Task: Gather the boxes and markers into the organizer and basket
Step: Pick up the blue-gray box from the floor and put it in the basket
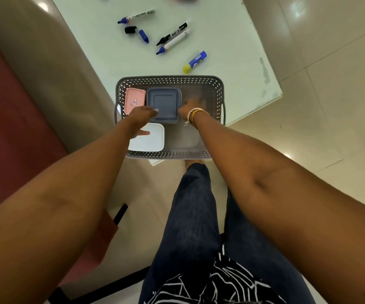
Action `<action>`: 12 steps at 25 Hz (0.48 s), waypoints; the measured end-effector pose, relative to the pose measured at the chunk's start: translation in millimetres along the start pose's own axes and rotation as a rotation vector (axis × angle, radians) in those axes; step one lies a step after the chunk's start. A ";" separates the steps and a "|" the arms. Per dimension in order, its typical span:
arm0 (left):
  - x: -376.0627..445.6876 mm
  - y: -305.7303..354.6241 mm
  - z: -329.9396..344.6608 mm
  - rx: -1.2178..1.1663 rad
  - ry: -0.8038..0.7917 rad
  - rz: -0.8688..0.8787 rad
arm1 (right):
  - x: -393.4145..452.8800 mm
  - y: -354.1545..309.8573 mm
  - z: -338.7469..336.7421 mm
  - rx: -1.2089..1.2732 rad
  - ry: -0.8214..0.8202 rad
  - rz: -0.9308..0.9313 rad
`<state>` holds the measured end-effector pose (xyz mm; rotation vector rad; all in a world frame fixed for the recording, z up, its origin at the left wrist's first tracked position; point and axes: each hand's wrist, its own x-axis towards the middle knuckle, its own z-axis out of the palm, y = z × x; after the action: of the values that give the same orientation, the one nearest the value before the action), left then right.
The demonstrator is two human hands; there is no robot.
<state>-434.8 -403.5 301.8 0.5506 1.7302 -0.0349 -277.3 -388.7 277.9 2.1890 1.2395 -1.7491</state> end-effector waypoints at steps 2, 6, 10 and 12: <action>-8.3 0.2 2.8 -0.022 -0.021 -0.014 | -10.5 -3.3 -8.8 -0.095 -0.046 0.022; -31.2 18.6 25.0 -0.002 0.003 0.023 | -31.4 -1.6 -54.8 -0.244 0.011 -0.047; -41.2 59.7 63.6 0.045 0.038 0.093 | -31.9 -1.1 -114.4 -0.212 0.017 -0.116; -42.2 83.9 90.5 0.036 0.071 0.121 | -23.5 3.4 -147.9 -0.175 0.015 -0.116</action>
<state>-314.8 -372.3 342.0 0.6894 1.7649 0.0401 -159.9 -327.1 347.6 2.0749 1.4897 -1.5956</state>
